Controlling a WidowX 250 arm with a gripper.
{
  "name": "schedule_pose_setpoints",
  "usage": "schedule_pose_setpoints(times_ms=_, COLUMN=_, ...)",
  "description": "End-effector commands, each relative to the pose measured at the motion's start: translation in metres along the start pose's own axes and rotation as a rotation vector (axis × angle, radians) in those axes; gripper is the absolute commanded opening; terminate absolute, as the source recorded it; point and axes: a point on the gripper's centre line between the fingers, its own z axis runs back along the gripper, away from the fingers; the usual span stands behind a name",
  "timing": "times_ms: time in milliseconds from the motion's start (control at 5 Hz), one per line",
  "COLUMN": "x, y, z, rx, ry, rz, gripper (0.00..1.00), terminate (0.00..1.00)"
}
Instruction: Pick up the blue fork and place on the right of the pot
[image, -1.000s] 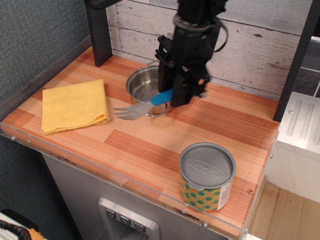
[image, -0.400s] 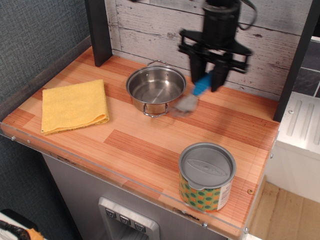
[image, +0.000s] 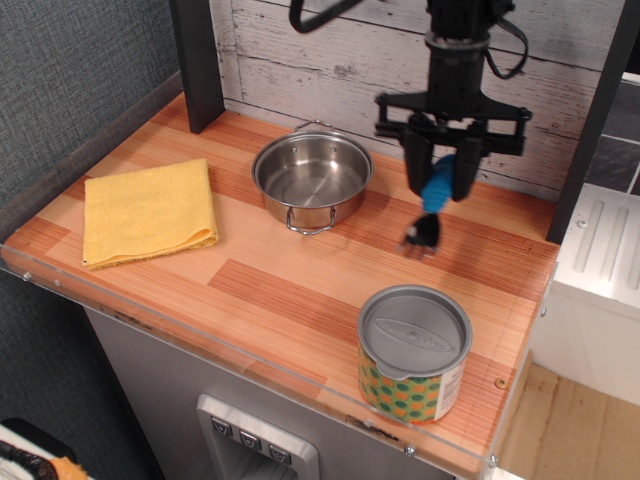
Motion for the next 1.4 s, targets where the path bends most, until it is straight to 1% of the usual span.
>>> schedule_pose_setpoints(times_ms=0, x=0.012, y=-0.006, z=0.0, rx=-0.044, ry=-0.065, rz=0.347, gripper=0.0, terminate=0.0)
schedule_pose_setpoints(times_ms=200, x=0.013, y=-0.008, z=-0.005, rx=0.002, ry=-0.09, rz=0.468, gripper=0.0, terminate=0.0)
schedule_pose_setpoints(times_ms=400, x=0.013, y=-0.006, z=-0.01, rx=0.005, ry=-0.117, rz=0.566, gripper=0.0, terminate=0.0)
schedule_pose_setpoints(times_ms=600, x=0.016, y=-0.006, z=-0.015, rx=0.003, ry=-0.106, rz=0.654, gripper=0.0, terminate=0.0)
schedule_pose_setpoints(times_ms=800, x=0.019, y=-0.005, z=-0.02, rx=0.031, ry=-0.097, rz=0.699, gripper=0.0, terminate=0.0)
schedule_pose_setpoints(times_ms=1000, x=0.021, y=-0.002, z=-0.023, rx=0.037, ry=-0.092, rz=0.704, gripper=0.0, terminate=0.0)
schedule_pose_setpoints(times_ms=1200, x=0.021, y=-0.004, z=-0.02, rx=0.02, ry=-0.075, rz=0.692, gripper=1.0, terminate=0.0)
